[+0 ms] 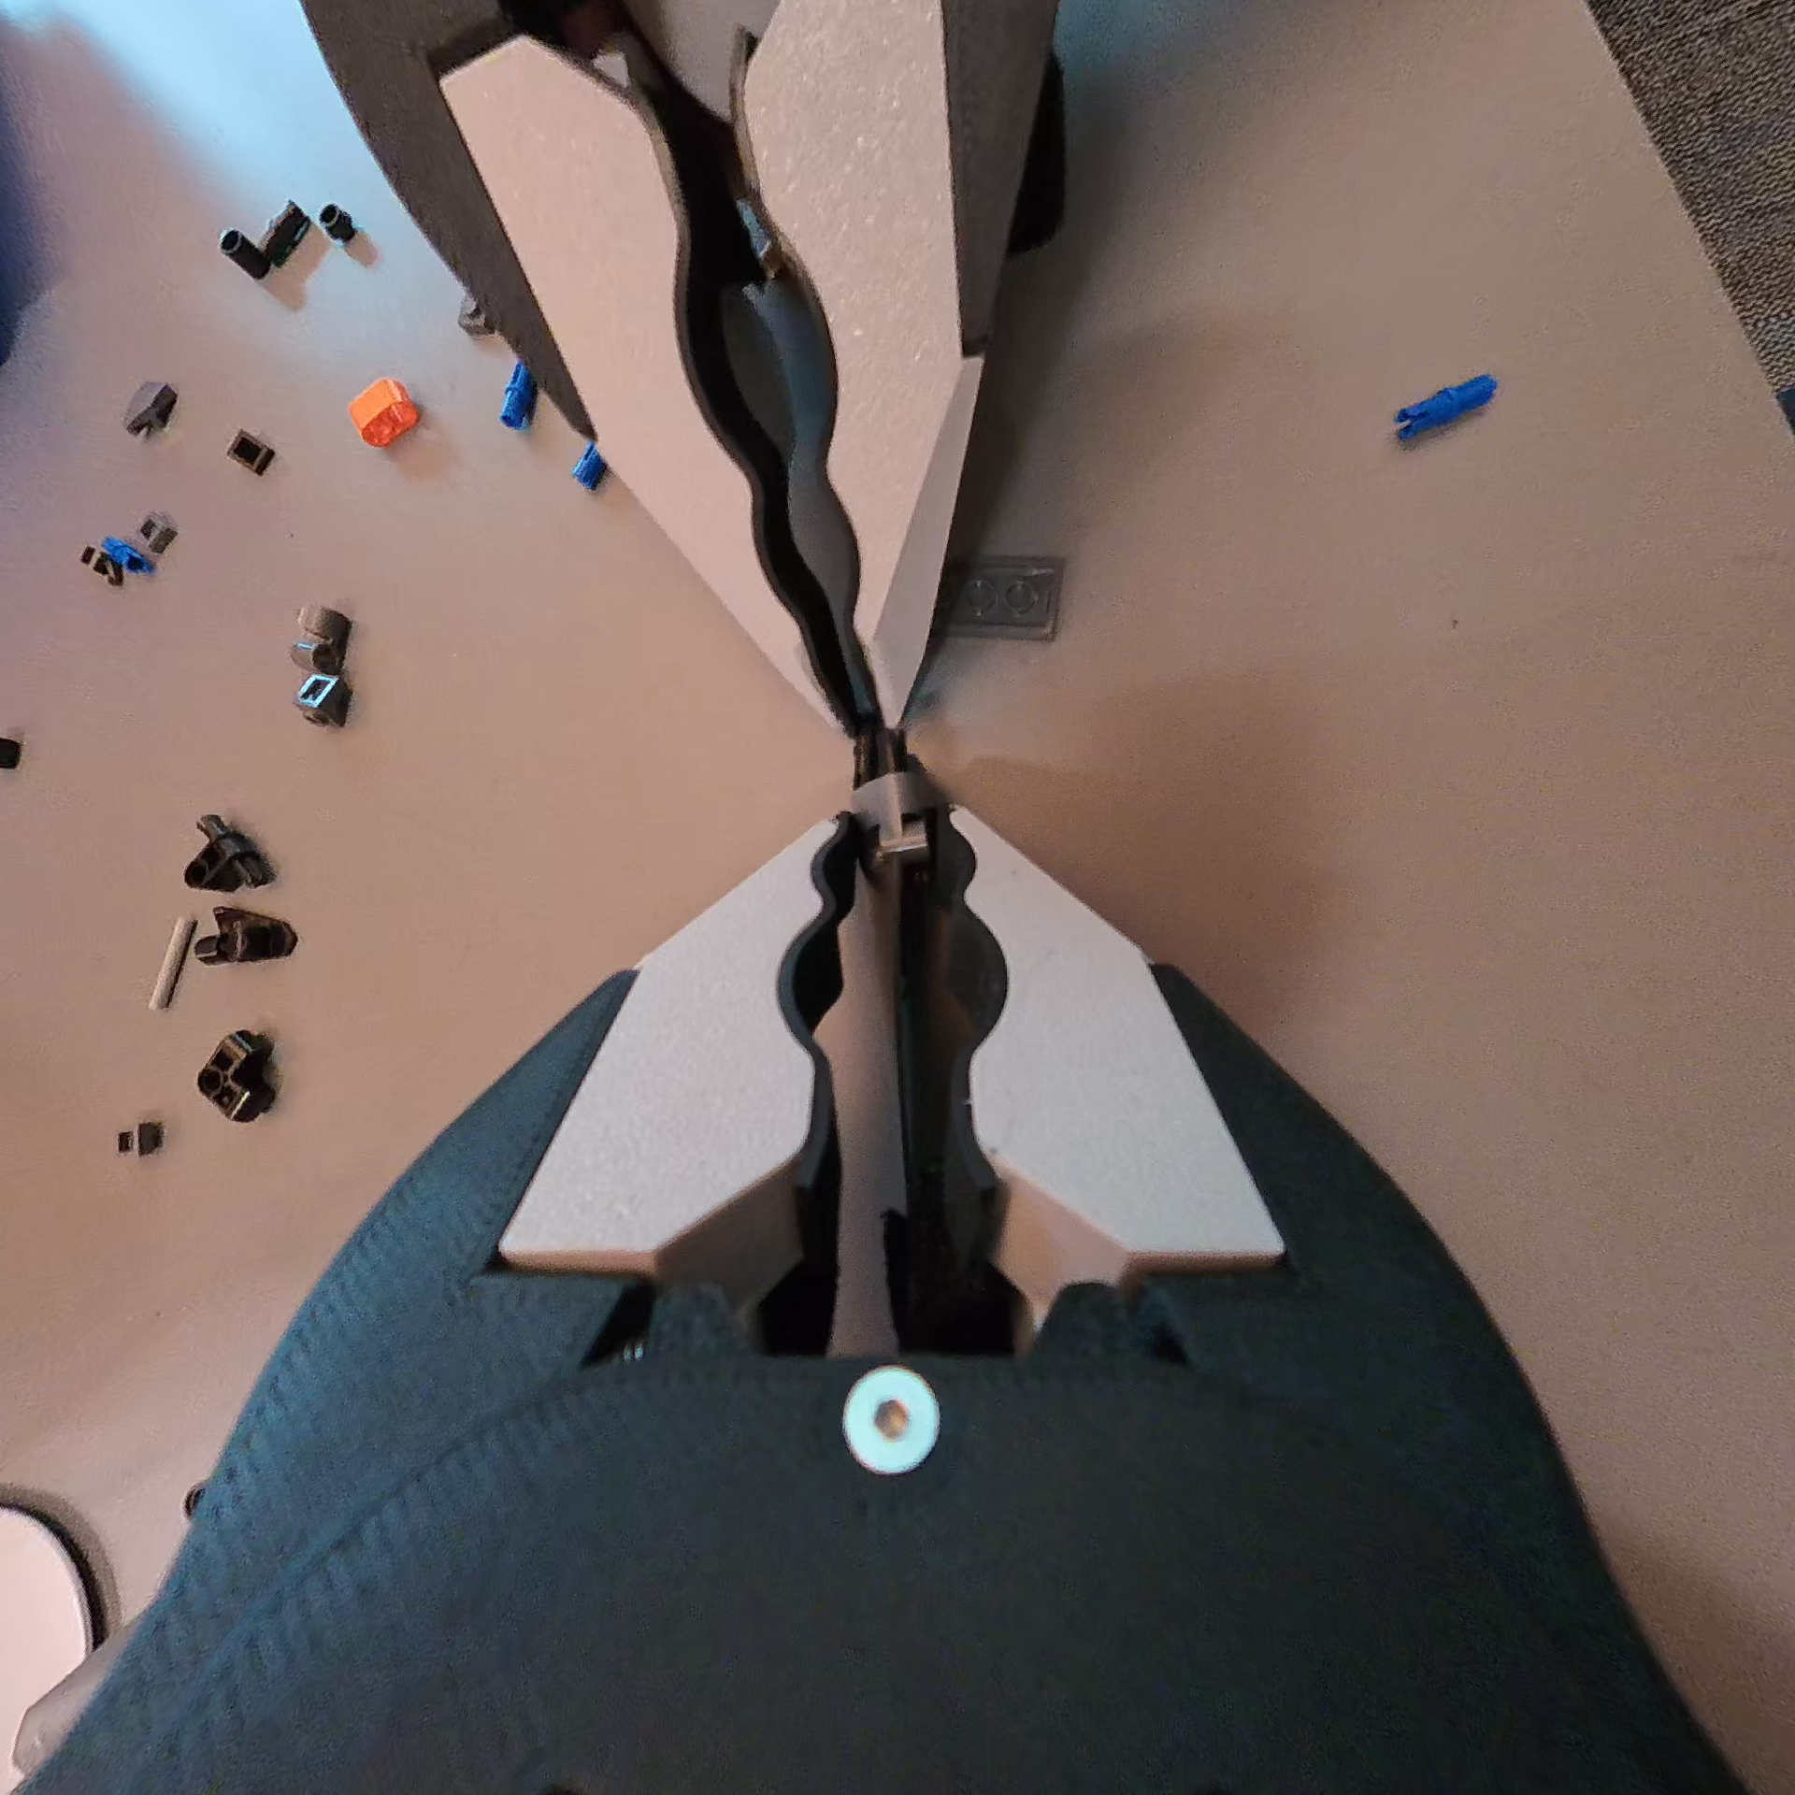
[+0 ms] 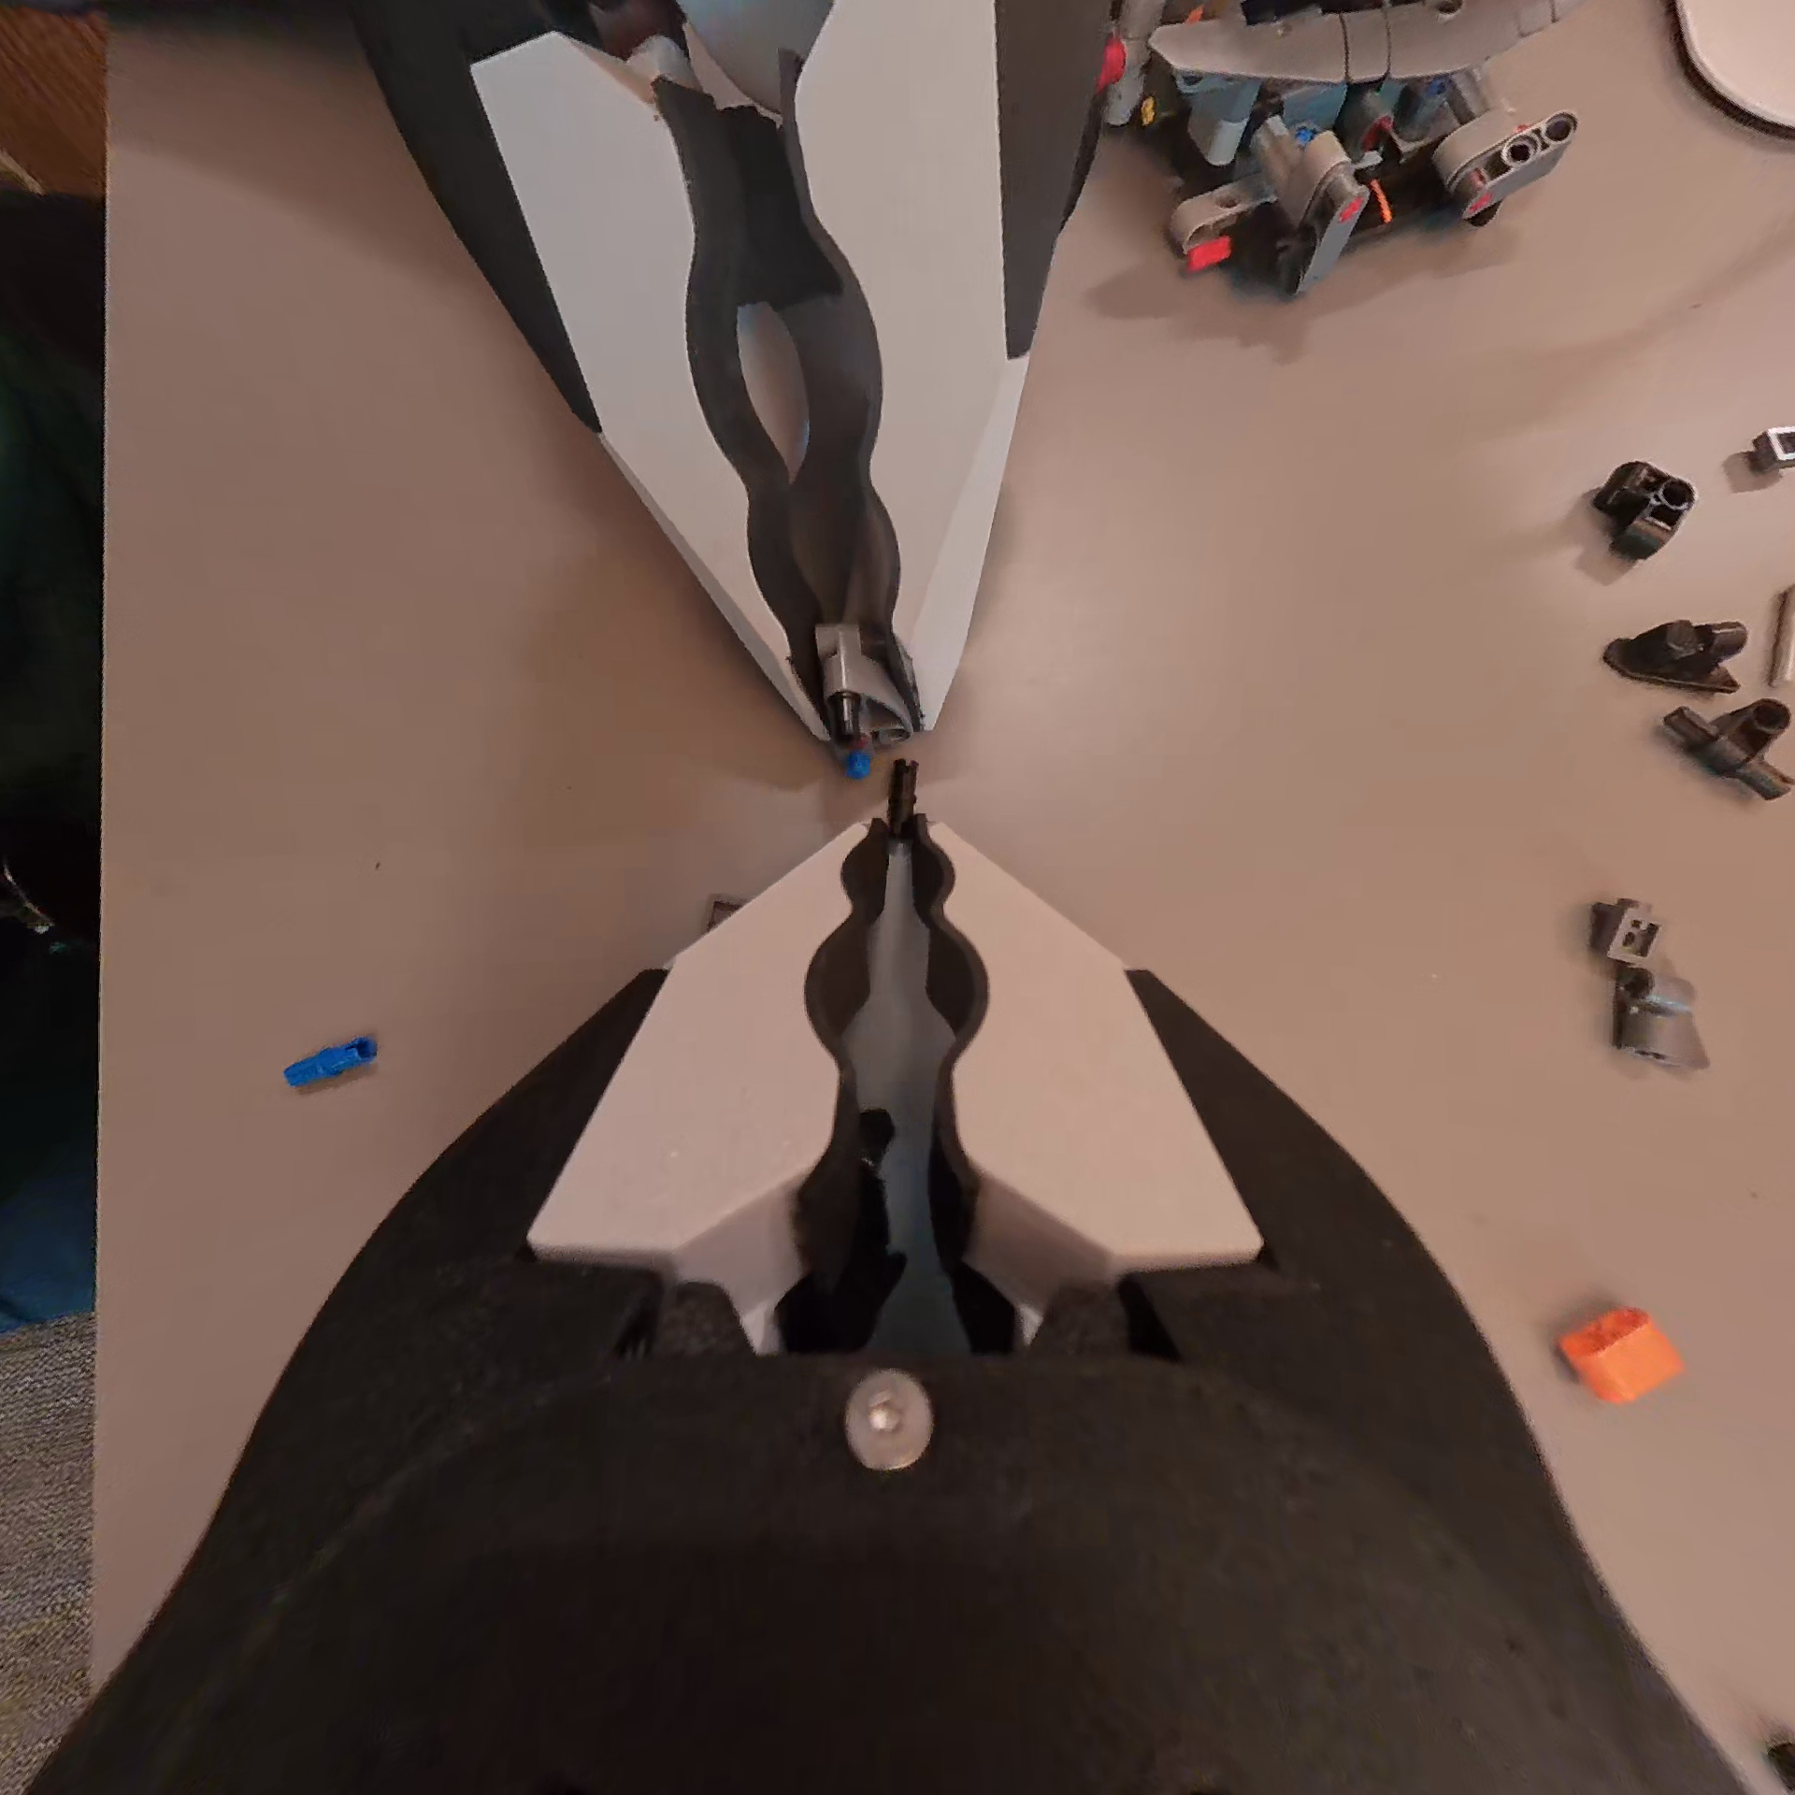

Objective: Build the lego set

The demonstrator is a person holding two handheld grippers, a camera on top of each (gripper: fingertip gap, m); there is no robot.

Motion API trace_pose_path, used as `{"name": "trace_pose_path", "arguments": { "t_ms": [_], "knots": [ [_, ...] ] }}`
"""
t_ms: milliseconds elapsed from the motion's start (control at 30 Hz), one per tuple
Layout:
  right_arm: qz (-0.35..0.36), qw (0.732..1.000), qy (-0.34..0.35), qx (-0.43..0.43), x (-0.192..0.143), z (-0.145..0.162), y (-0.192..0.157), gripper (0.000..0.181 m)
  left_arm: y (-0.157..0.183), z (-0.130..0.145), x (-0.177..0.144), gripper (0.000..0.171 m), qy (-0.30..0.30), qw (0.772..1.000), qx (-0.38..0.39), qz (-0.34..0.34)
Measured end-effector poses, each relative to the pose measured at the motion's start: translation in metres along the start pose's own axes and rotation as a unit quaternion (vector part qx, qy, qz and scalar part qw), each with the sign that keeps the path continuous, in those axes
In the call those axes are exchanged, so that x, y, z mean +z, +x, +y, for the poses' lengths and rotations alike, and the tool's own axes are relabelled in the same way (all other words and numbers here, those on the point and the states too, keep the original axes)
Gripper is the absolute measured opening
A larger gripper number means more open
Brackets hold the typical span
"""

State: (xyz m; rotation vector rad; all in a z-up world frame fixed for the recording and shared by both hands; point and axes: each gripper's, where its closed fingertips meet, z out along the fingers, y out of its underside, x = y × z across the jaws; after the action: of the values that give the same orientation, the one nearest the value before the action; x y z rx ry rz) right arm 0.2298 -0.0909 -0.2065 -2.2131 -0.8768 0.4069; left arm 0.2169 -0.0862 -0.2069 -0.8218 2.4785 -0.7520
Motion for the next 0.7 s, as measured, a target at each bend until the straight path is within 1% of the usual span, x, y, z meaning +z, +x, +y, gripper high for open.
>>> {"name": "trace_pose_path", "arguments": {
  "t_ms": [333,700],
  "knots": [
    [0.010,1.000,-0.003,0.000,0.0004,-0.0020,0.0011,0.001,-0.0018,-0.0011,0.0006,0.014,-0.004,1.000,0.017,-0.015],
    [0.028,1.000,-0.003,-0.003,-0.0019,-0.0072,0.0034,0.000,-0.0079,0.0014,-0.0012,0.014,-0.045,0.995,0.057,-0.063]
  ]
}}
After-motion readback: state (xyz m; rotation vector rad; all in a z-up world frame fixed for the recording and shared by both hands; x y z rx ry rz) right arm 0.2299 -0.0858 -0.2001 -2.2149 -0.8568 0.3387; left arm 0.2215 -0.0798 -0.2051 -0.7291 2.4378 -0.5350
